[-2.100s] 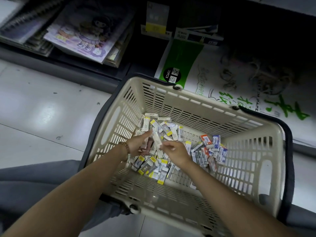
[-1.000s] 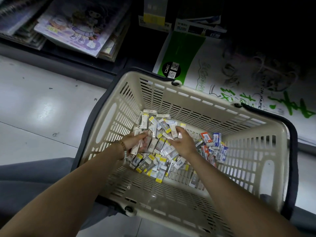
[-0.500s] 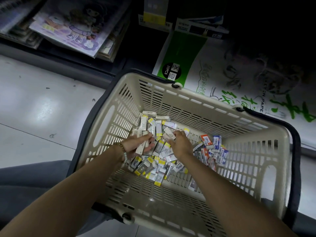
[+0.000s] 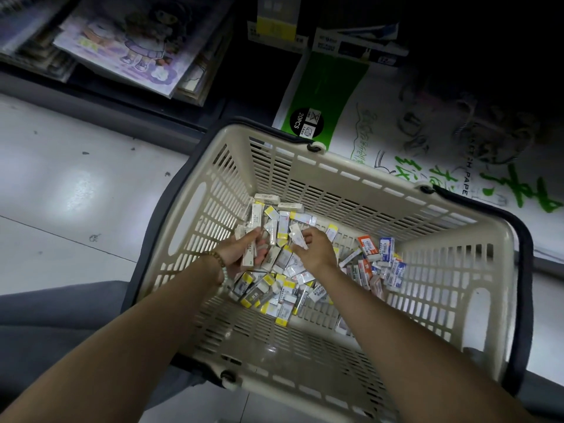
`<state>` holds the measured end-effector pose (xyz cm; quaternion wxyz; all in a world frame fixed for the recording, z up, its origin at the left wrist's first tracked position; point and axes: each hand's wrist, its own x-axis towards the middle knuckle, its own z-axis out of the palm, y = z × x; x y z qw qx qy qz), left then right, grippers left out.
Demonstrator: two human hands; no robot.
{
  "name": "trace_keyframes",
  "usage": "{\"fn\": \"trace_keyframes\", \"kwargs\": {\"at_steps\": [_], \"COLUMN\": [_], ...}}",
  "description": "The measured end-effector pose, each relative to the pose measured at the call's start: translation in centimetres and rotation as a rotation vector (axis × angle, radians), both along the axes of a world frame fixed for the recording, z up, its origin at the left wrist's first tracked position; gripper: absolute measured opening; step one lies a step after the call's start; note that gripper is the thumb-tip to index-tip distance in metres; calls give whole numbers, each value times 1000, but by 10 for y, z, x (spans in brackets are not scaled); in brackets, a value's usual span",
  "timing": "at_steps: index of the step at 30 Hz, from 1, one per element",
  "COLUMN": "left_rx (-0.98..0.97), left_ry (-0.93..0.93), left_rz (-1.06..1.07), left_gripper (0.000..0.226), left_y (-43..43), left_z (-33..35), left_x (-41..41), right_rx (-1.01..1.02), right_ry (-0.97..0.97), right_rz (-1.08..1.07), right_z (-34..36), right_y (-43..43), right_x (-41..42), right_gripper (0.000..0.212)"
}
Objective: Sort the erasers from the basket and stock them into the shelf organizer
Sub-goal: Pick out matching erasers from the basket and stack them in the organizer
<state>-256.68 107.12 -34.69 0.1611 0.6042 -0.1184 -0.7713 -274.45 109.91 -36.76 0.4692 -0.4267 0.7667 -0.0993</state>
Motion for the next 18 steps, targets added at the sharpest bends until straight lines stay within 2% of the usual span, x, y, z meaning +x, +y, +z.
{"fn": "trace_keyframes", "kwargs": {"at_steps": [2, 4, 9, 13, 16, 18], "left_rx": [7, -1, 6, 38, 49, 20], "left_ry": [-27, -20, 58, 35, 54, 99], "left_rz": [-26, -31, 36, 83, 4, -77], "left_gripper": [27, 28, 24, 21, 28, 36], "left_y": [0, 1, 0, 0, -2, -3], "left_z": [-3, -5, -8, -12, -10, -4], "left_x": [3, 1, -6, -7, -7, -11], "right_rx": [3, -8, -37, -52, -70, -86], "right_ry": [121, 141, -35, -132, -251, -354], "right_rz": [43, 16, -131, -185, -336, -309], "right_z": [-2, -4, -3, -3, 11, 26], "right_y": [-2, -4, -8, -8, -14, -14], "right_x": [5, 4, 6, 11, -3, -9], "right_gripper": [41, 39, 24, 32, 38, 30]}}
